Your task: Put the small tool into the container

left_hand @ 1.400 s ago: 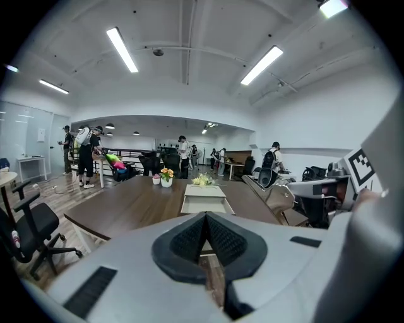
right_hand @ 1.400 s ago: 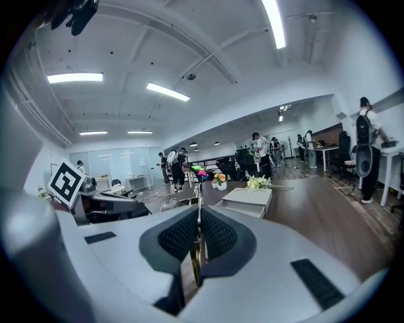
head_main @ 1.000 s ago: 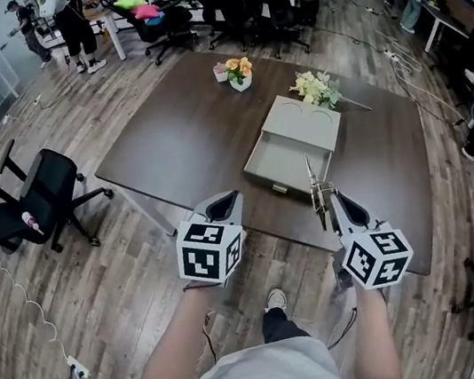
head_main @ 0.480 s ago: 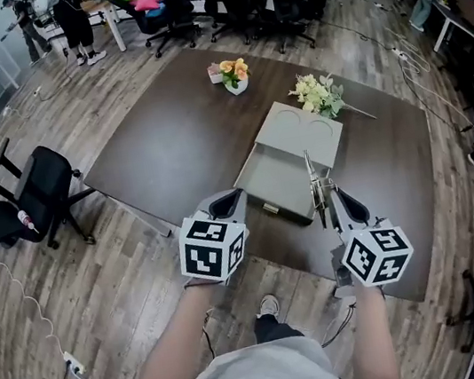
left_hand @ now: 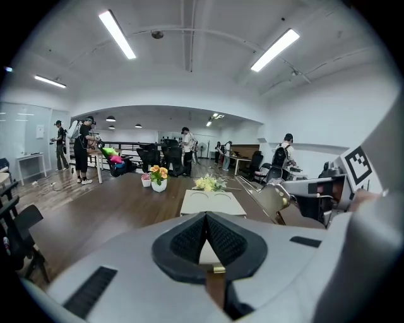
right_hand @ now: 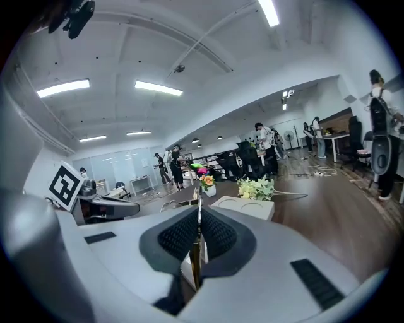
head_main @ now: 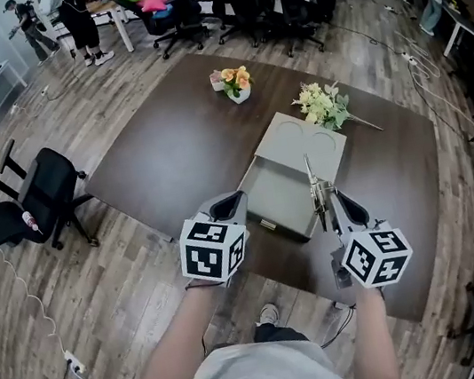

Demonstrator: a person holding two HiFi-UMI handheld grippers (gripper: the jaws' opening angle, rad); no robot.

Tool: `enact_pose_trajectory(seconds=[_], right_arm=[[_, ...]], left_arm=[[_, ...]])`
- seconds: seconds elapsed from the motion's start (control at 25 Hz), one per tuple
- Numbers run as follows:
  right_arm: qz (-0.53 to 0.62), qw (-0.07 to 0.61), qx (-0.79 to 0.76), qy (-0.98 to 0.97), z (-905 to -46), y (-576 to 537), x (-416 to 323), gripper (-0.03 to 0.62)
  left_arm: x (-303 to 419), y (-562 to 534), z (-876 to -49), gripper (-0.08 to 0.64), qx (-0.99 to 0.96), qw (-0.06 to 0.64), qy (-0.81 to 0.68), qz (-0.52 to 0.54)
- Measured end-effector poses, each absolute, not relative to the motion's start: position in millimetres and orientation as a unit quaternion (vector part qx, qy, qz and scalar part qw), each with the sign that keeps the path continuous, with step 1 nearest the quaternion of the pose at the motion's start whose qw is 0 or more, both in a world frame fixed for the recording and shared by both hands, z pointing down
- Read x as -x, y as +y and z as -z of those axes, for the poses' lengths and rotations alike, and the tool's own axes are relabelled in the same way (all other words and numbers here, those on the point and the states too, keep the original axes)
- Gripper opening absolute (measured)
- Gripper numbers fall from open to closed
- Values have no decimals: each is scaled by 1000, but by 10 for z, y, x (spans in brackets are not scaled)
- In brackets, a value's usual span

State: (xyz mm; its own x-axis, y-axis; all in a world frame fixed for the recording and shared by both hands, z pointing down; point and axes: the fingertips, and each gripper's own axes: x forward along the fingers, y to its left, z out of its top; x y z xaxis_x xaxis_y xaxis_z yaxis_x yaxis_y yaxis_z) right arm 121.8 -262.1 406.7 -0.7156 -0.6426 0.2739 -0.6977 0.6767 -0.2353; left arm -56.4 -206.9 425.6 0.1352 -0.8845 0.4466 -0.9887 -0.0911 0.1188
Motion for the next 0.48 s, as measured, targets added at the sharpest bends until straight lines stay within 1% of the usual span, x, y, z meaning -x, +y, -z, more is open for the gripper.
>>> enact_pose_trajectory(seconds=[0.48], right_arm=[[-167,83,-372,-909,-4097,-2894,-1280,12]], left_arm=[[492,-2418,-4225,-2,-736,190,-634,-141]])
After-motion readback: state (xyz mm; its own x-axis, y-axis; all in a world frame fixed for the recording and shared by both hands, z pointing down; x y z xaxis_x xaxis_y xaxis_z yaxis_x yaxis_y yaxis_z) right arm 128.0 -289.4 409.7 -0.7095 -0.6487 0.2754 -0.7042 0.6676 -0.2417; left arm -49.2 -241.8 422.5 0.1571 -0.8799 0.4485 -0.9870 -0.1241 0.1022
